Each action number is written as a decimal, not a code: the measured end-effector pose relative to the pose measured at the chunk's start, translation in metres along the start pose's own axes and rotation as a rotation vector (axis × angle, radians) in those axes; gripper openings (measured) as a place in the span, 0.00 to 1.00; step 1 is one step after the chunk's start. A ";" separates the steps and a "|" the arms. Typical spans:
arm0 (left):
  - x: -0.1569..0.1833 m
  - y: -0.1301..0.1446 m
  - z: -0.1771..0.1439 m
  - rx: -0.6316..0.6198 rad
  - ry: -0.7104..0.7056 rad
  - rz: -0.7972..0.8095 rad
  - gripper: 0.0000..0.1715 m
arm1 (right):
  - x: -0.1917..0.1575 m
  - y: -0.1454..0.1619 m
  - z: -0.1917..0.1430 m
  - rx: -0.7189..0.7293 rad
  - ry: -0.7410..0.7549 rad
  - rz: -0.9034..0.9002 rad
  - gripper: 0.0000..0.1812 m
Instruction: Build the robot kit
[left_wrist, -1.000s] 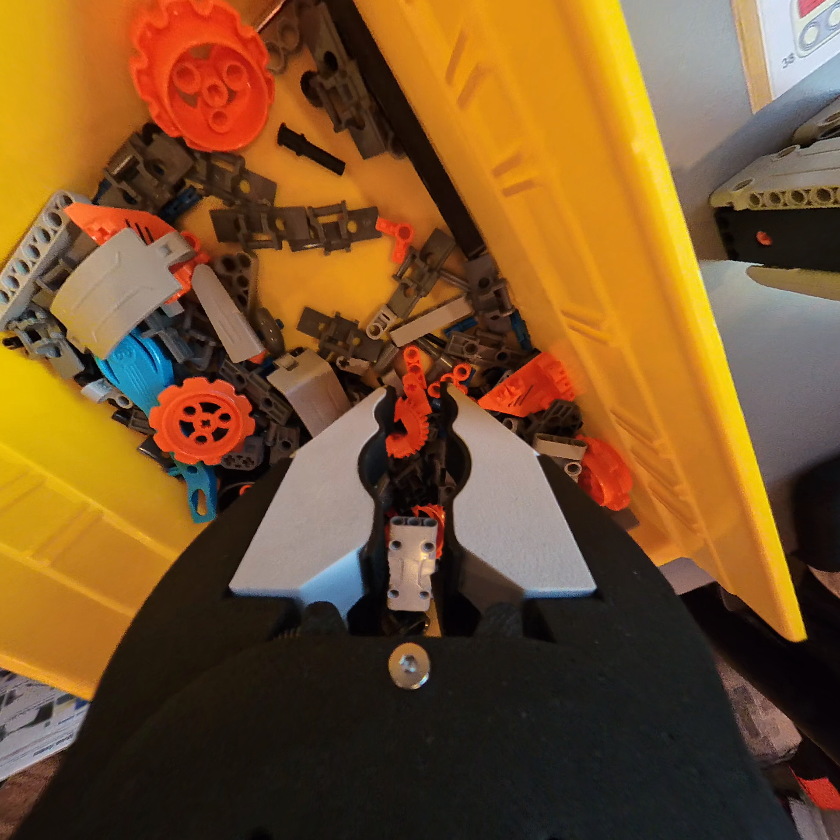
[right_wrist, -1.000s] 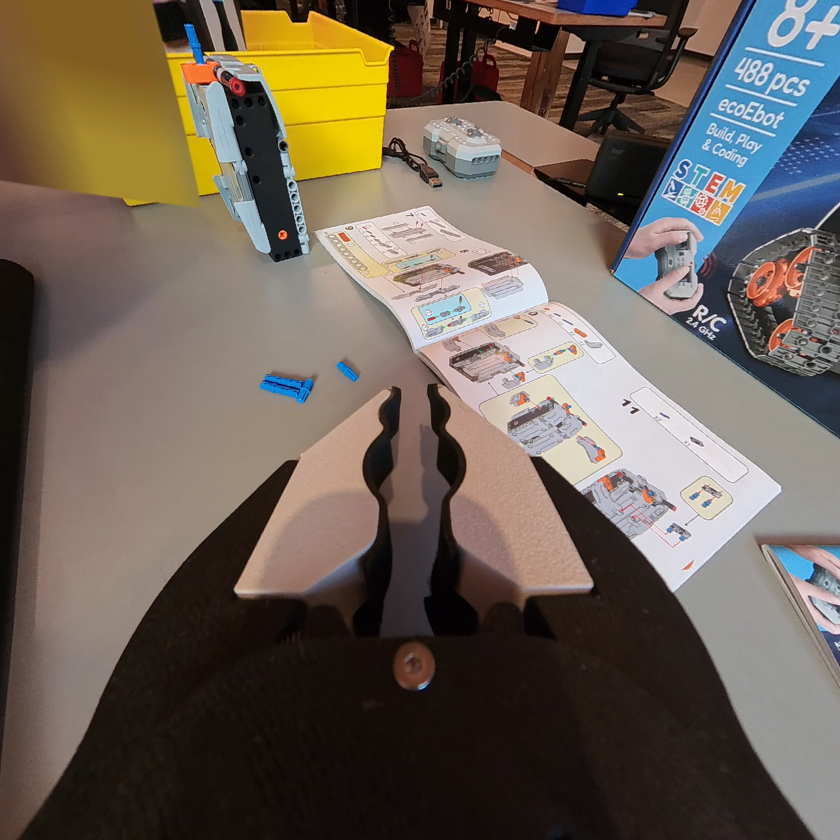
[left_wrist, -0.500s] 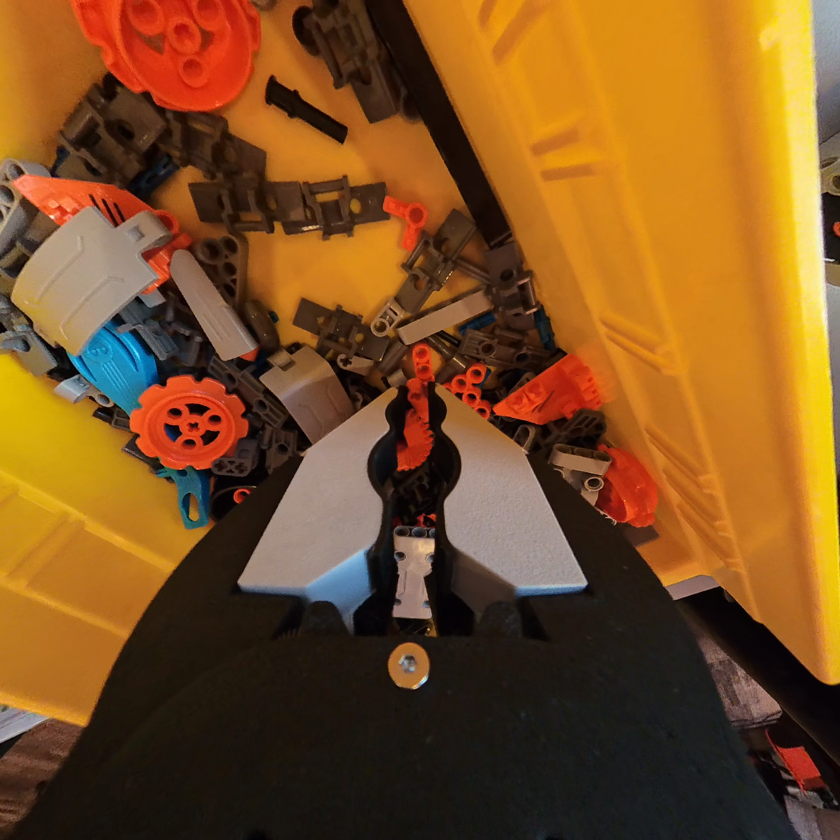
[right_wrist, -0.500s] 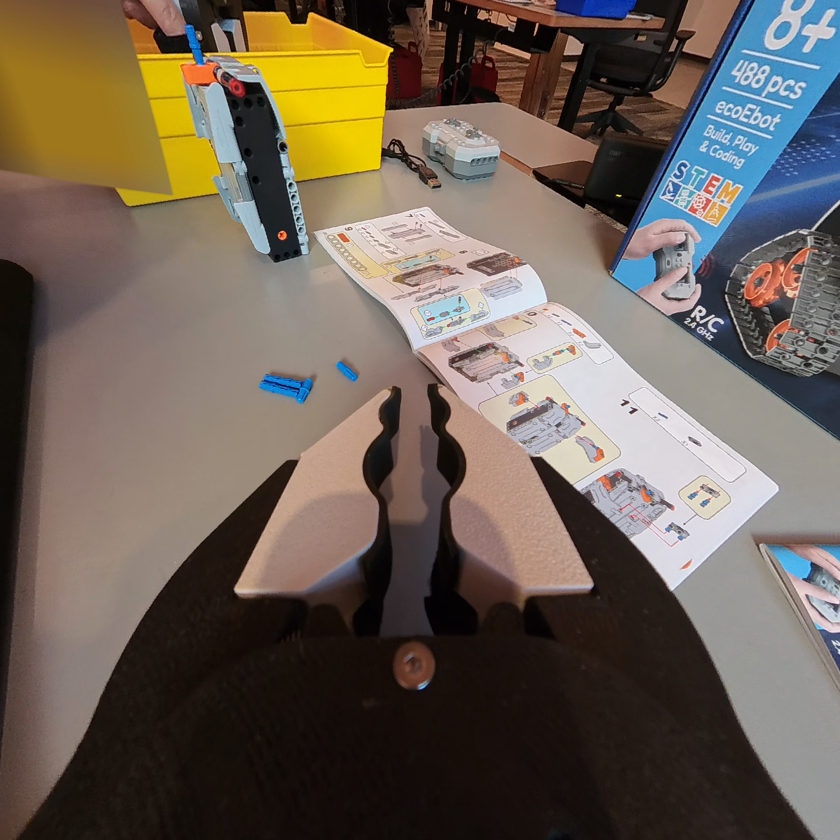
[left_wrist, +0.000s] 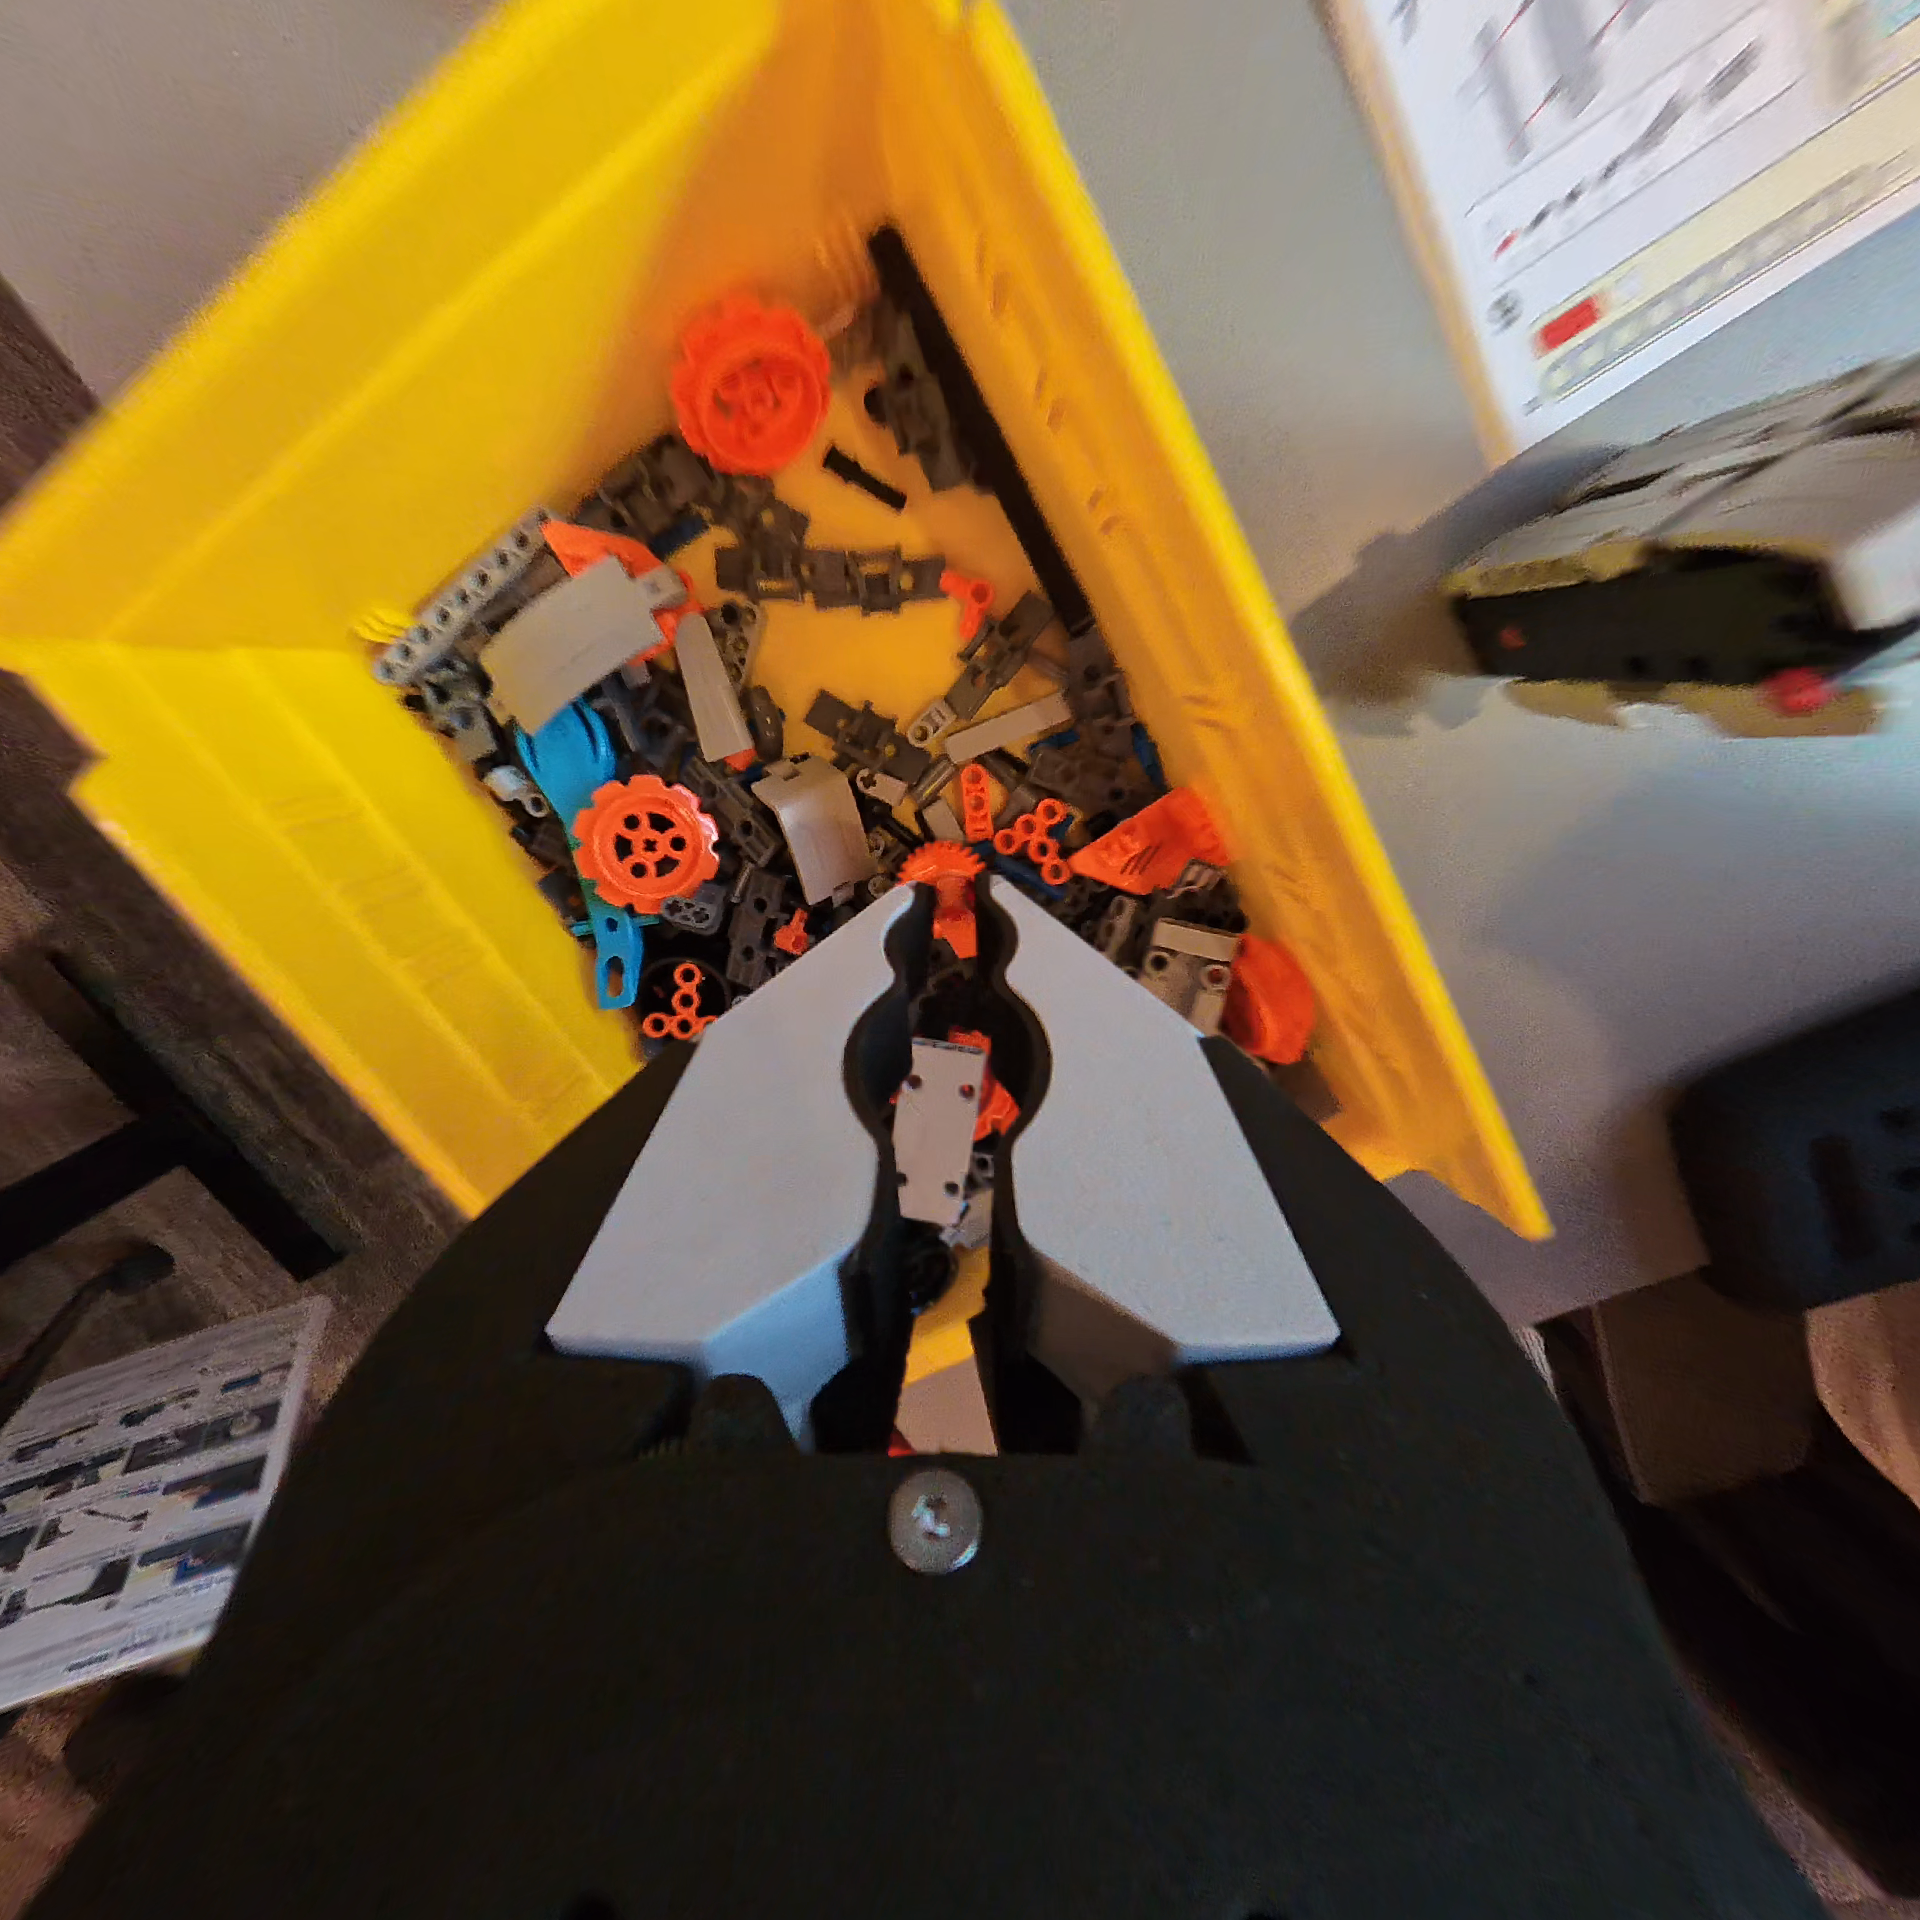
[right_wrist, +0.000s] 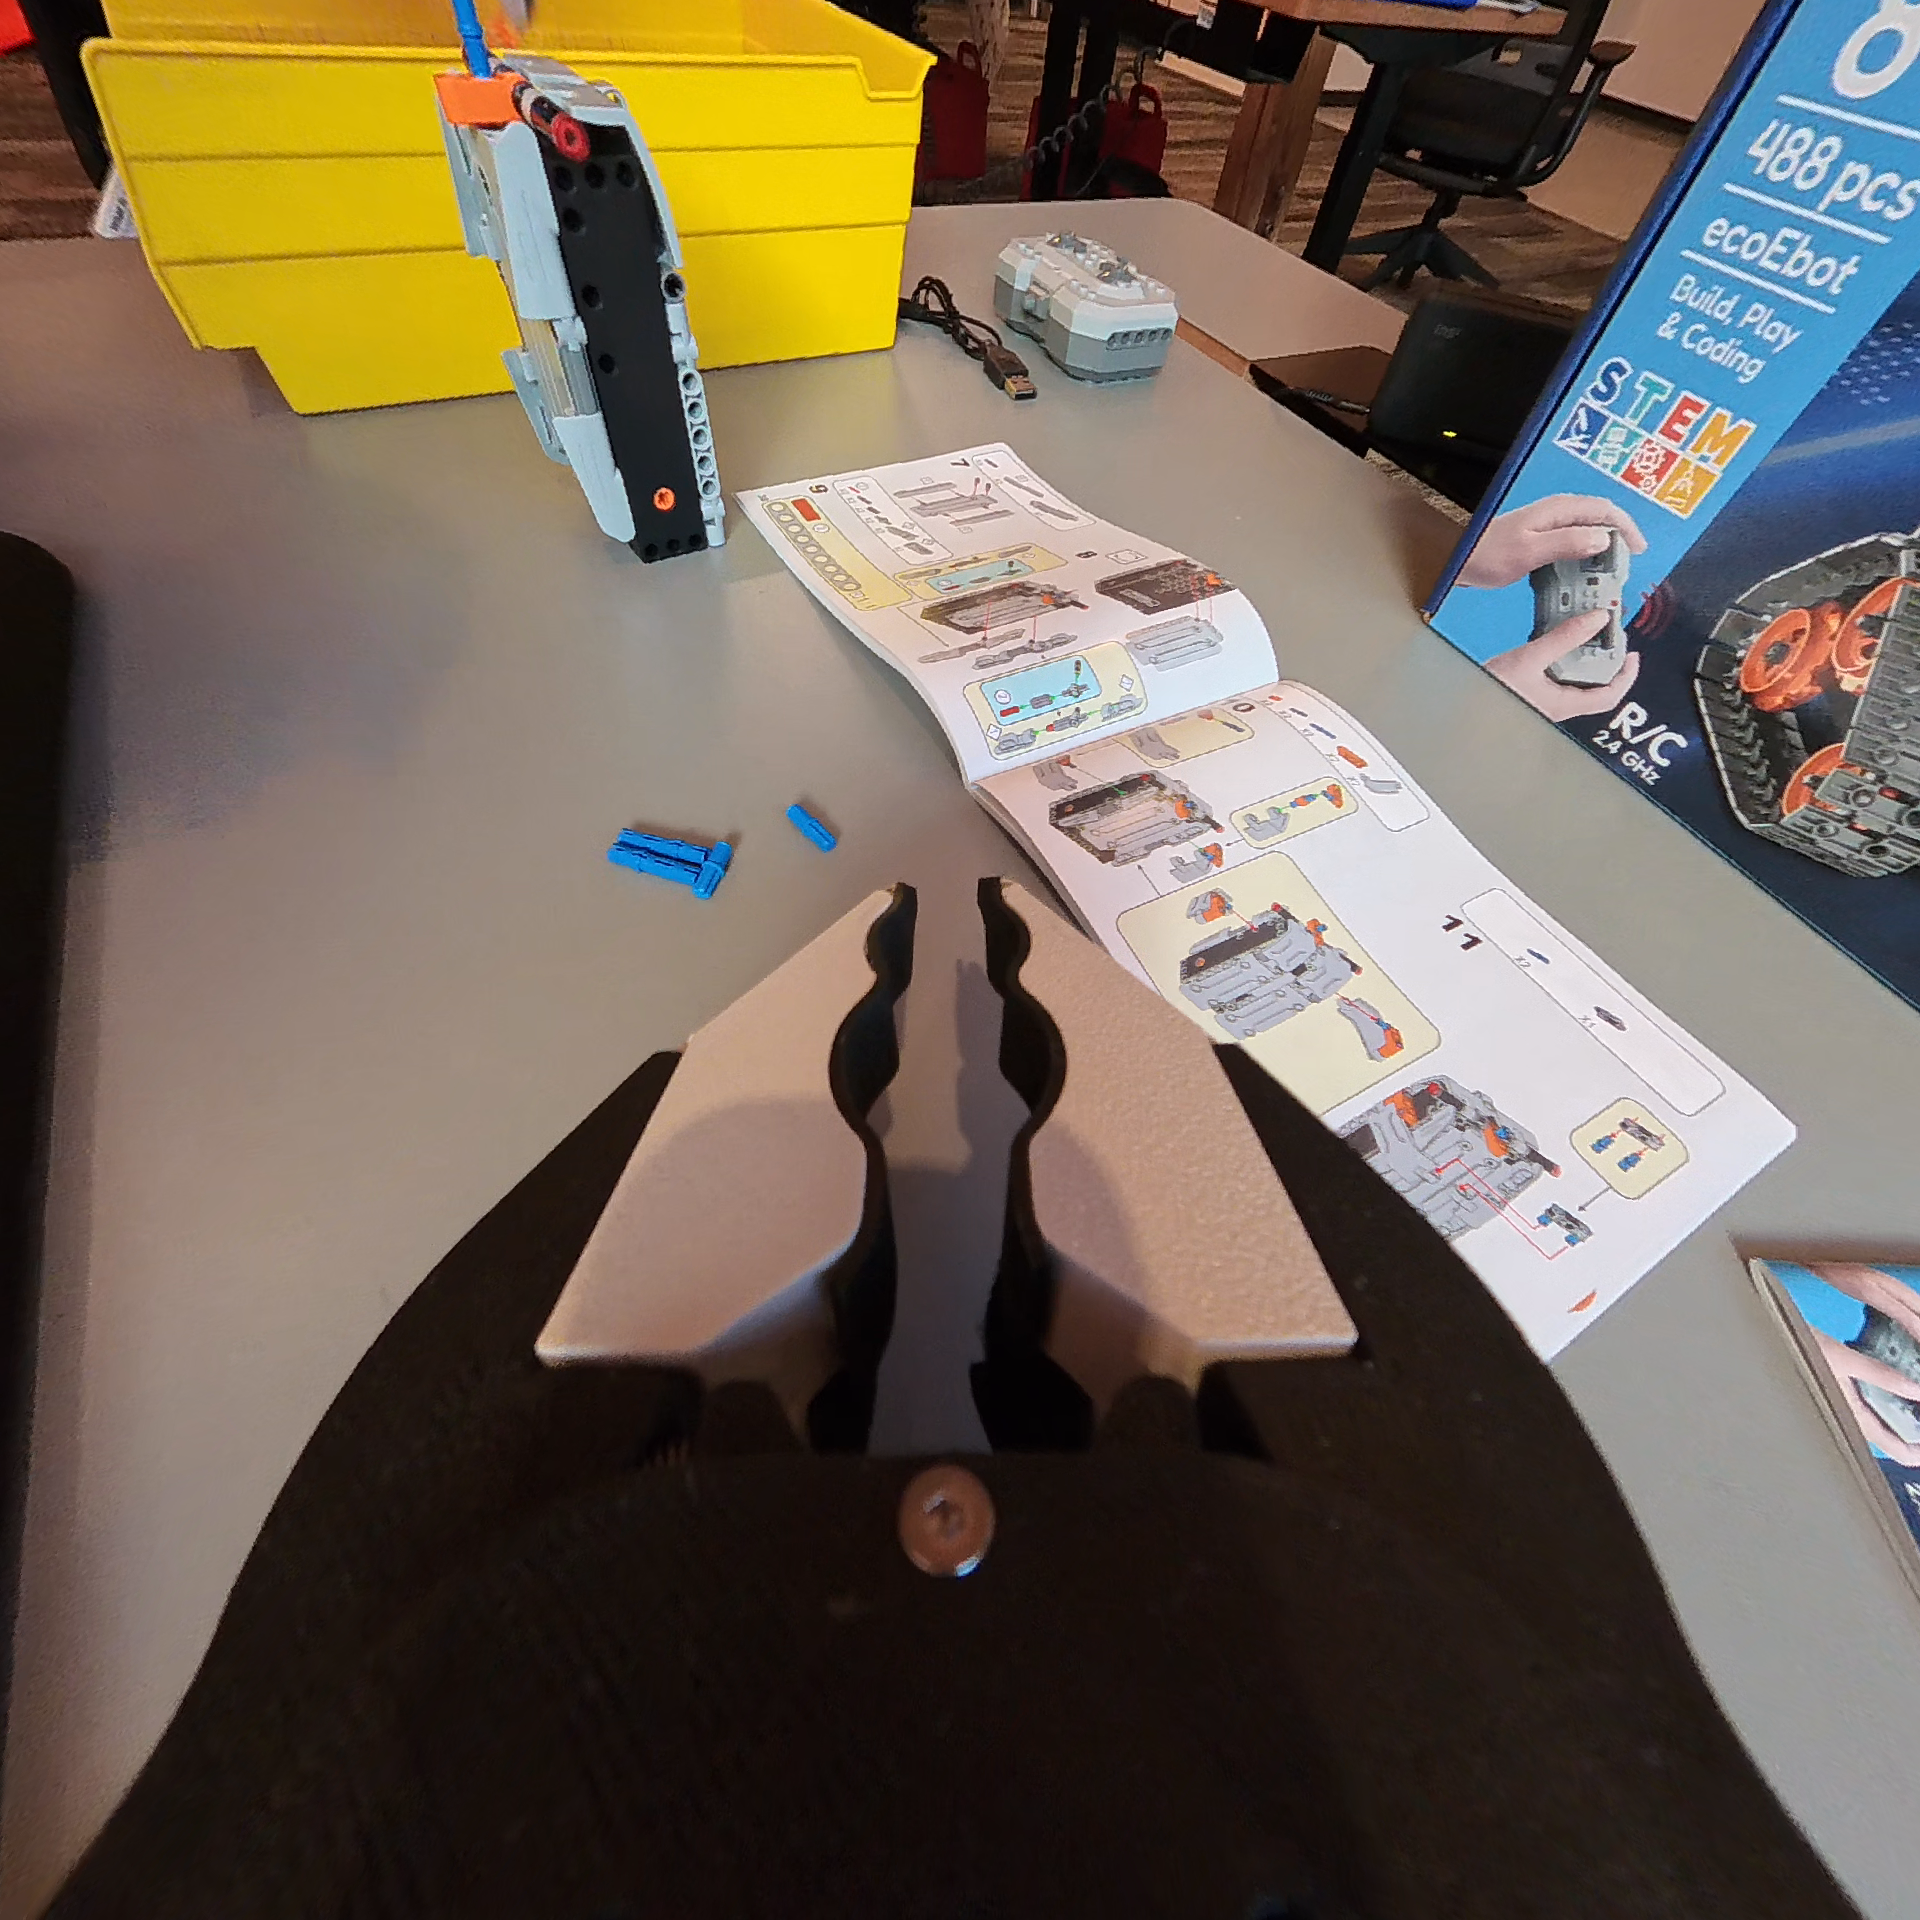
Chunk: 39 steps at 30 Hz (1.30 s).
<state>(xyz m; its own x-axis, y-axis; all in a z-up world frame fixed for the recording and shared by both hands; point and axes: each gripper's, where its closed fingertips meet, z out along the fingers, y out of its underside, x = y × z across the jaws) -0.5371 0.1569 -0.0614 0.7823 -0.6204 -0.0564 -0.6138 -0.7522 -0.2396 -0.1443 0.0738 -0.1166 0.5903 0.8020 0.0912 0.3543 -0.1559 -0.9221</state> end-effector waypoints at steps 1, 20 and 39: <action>0.006 -0.007 -0.016 0.034 -0.010 0.009 0.03 | 0.000 0.001 0.000 -0.004 -0.002 -0.001 0.06; 0.284 -0.062 0.008 -0.007 0.221 0.373 0.03 | -0.008 0.006 0.003 -0.067 -0.022 -0.033 0.07; 0.290 -0.058 0.105 -0.289 0.118 0.215 0.03 | -0.016 0.002 -0.006 -0.080 -0.041 -0.119 0.08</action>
<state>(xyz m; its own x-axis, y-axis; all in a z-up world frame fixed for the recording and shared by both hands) -0.2641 0.0438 -0.1660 0.6249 -0.7796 0.0401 -0.7805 -0.6231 0.0503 -0.1490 0.0569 -0.1174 0.5116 0.8399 0.1811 0.4773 -0.1026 -0.8727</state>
